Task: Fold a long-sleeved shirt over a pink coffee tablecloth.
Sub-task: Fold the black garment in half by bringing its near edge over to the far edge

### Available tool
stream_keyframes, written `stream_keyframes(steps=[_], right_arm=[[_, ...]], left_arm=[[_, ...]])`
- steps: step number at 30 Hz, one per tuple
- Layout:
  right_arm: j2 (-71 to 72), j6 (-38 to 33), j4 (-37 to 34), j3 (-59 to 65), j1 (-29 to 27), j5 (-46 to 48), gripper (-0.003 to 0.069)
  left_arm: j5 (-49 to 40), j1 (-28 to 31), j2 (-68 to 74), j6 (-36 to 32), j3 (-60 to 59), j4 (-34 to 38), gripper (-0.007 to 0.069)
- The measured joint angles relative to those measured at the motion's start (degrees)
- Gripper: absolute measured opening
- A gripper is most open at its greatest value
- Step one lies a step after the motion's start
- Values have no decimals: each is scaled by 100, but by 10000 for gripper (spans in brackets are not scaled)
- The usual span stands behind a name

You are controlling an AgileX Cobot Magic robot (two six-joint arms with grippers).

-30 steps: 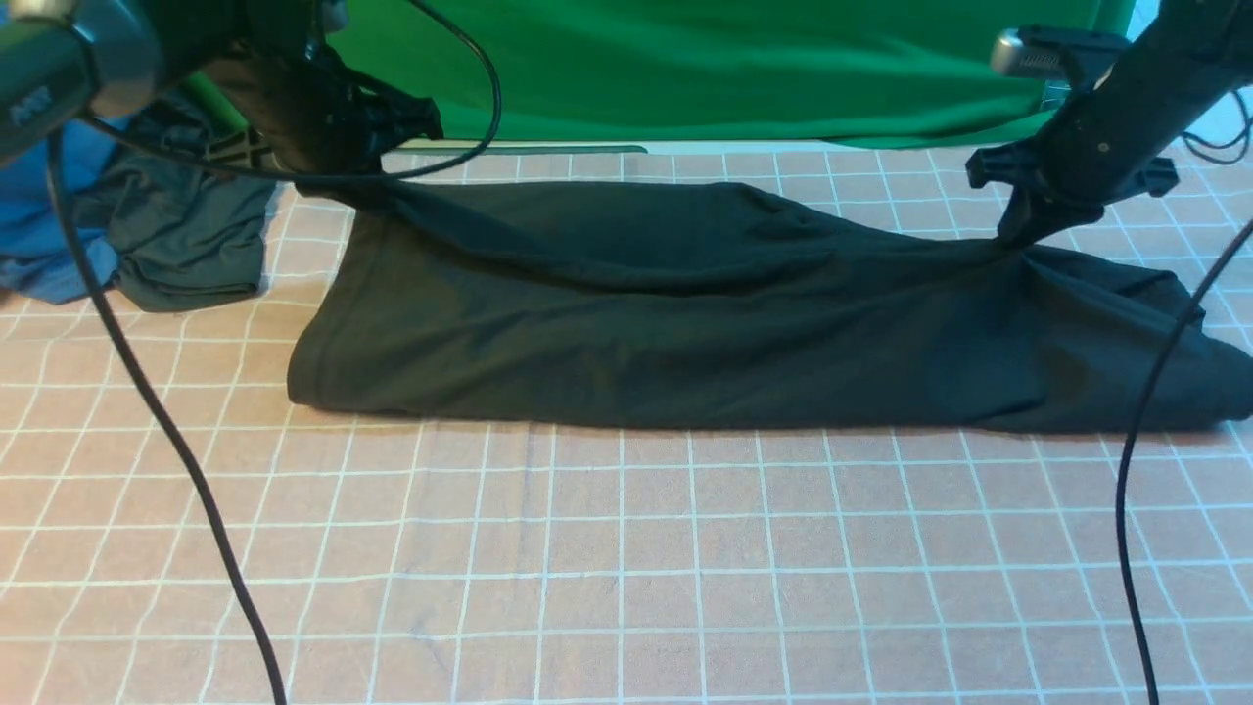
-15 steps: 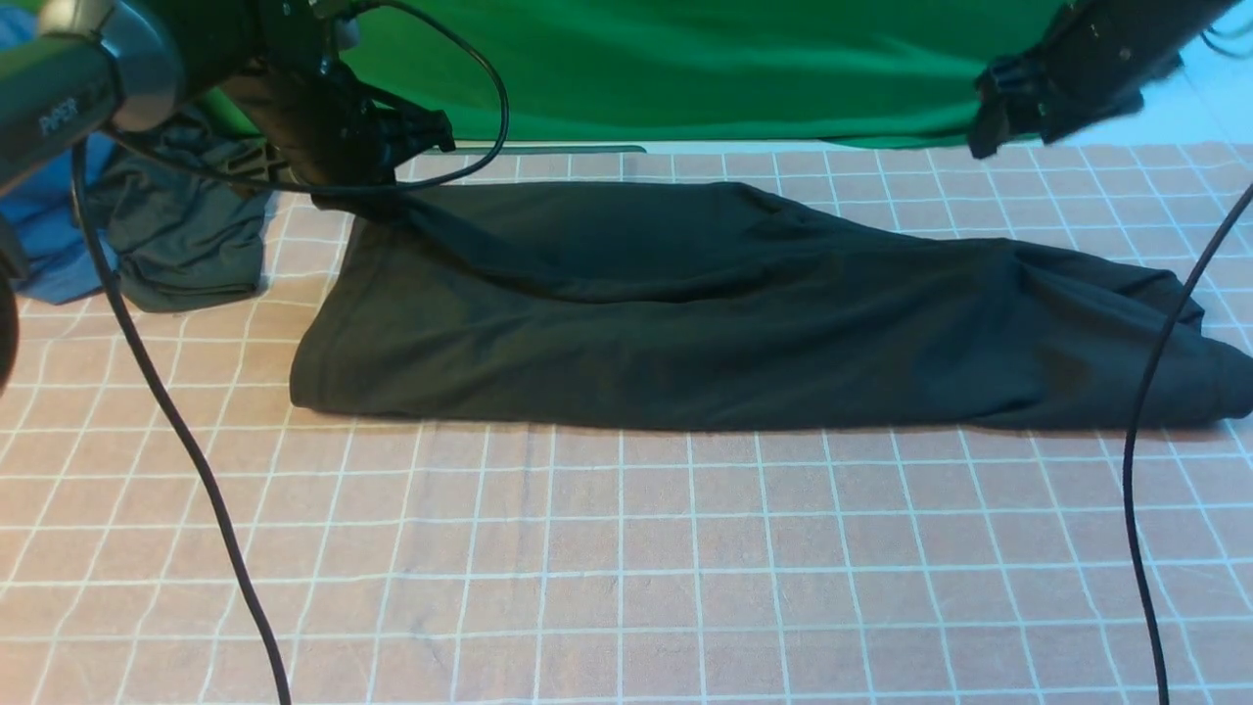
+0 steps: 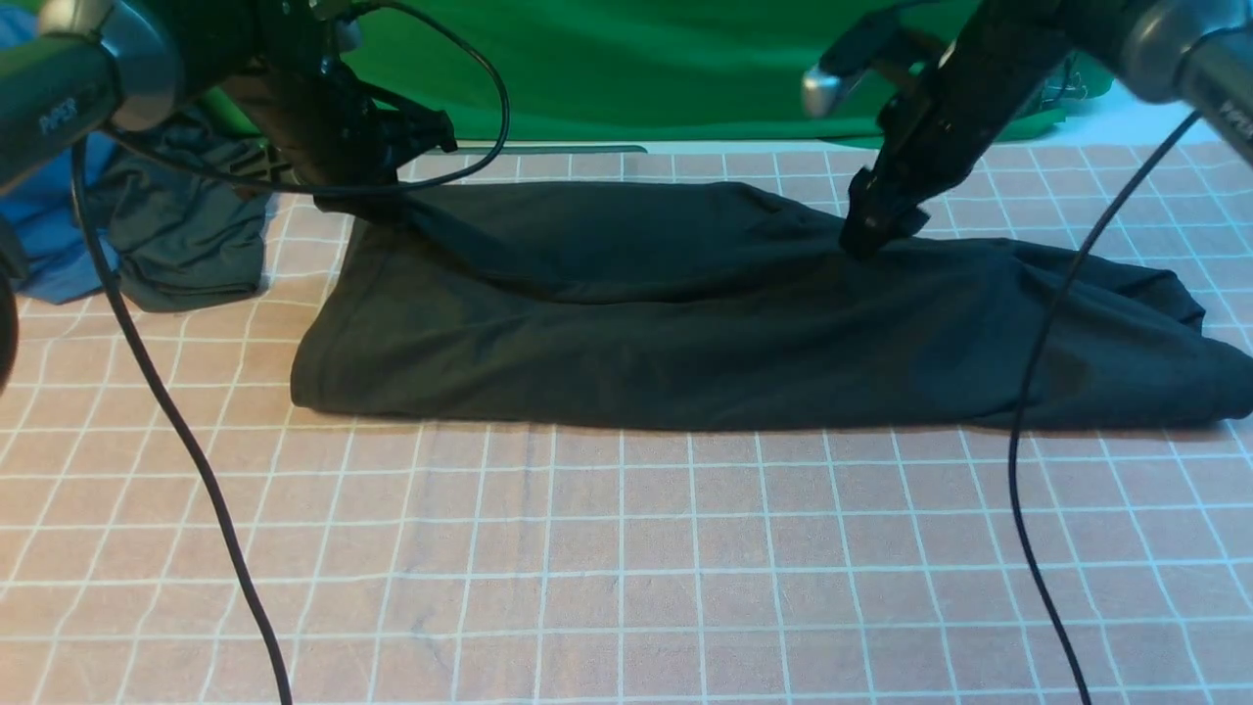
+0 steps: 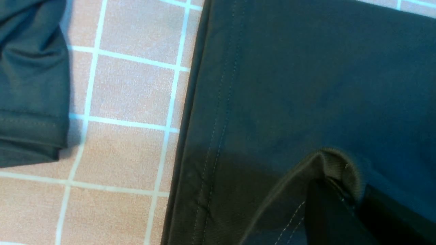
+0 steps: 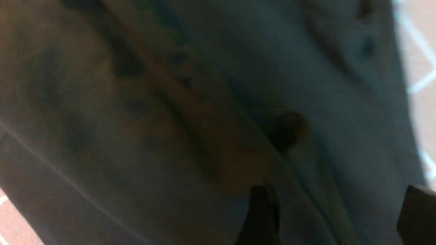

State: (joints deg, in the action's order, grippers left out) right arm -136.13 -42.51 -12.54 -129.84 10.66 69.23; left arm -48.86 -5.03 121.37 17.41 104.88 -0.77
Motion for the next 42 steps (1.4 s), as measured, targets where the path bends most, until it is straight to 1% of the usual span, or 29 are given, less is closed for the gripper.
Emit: stream_keyframes(steps=[11,12,15,17,19,20,22,27,32,35,42], right_arm=[[-251,-139,262,0,63,39,535],[-290,-183,292,0,63,39,521],[-313,-267,296,0,63,39,456],[-325,-298,303,0,63,39,312],[-331,-298,309,0,63,39,192],[-331,-309,309,0,63,39,106],[-331,-316,309,0,63,39,67],[-331,-290,309,-92,36,58,66],[-331,32,282,-481,-89,73,66],[-331,92,282,-698,-165,74,66],[-337,226,282,-752,-308,-59,66]], left_arm=[[-40,0,0,0,0,16,31],[-44,0,0,-13,0,16,31],[-44,0,0,-18,0,16,31],[-39,0,0,-18,0,16,31],[-9,0,0,-40,0,16,31],[5,0,0,-53,0,16,31],[9,0,0,-58,0,16,31],[33,0,0,-58,12,16,31],[126,0,0,-58,208,21,31],[337,0,0,-58,281,33,31],[801,7,0,22,287,39,31]])
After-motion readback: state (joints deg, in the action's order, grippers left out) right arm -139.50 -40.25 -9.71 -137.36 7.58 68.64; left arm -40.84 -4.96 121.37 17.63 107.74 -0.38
